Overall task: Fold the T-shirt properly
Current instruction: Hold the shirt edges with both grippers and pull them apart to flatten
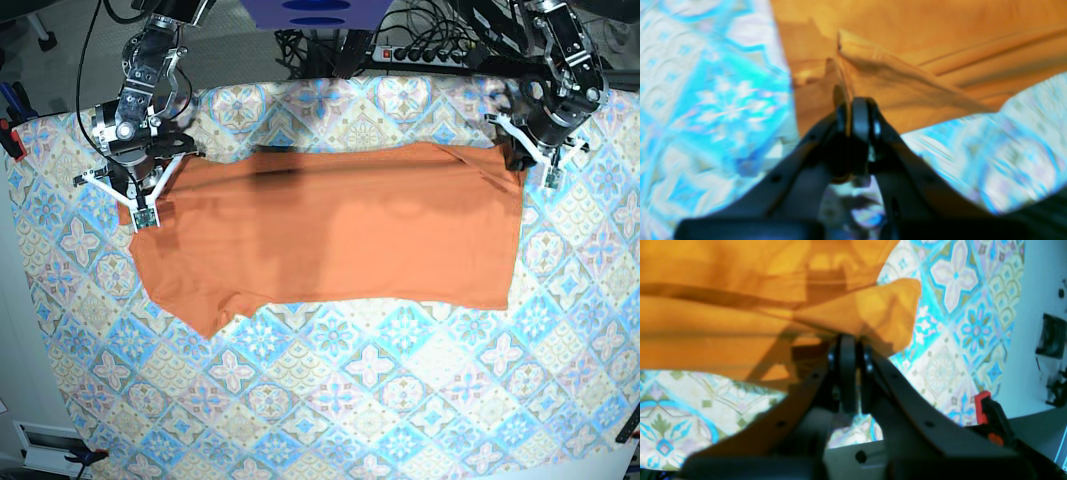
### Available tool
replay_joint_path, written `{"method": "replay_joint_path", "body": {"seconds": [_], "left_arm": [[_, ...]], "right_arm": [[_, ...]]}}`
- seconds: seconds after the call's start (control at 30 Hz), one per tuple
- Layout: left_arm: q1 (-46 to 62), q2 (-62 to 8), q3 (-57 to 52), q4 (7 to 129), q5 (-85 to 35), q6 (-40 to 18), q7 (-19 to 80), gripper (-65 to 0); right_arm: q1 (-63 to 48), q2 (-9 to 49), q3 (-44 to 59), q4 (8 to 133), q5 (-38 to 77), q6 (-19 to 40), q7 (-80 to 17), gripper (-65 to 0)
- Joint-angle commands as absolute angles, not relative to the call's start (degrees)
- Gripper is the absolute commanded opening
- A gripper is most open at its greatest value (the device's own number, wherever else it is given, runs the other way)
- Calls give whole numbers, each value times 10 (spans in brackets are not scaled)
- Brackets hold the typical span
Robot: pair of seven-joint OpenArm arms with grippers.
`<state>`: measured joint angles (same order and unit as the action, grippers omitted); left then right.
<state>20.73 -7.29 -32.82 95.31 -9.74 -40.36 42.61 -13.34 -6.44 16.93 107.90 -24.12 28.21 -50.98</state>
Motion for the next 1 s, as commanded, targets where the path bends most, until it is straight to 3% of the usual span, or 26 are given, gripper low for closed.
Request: {"method": "replay_joint_path", "body": {"seconds": [0.0, 0.2, 0.83, 0.97], "left_arm": [[198, -81, -333, 953, -93, -400, 419, -650], [161, -77, -334, 921, -33, -400, 417, -650], [102, -80, -334, 918, -28, -400, 420, -650], [80, -74, -330, 902, 30, -400, 420, -650]], "right_arm": [[-128, -61, 170, 1090, -247, 274, -503, -644], [-118, -60, 171, 1086, -247, 274, -504, -644], [-51, -60, 137, 1011, -247, 274, -505, -642], [-38, -60, 133, 972, -247, 274, -505, -642]]}}
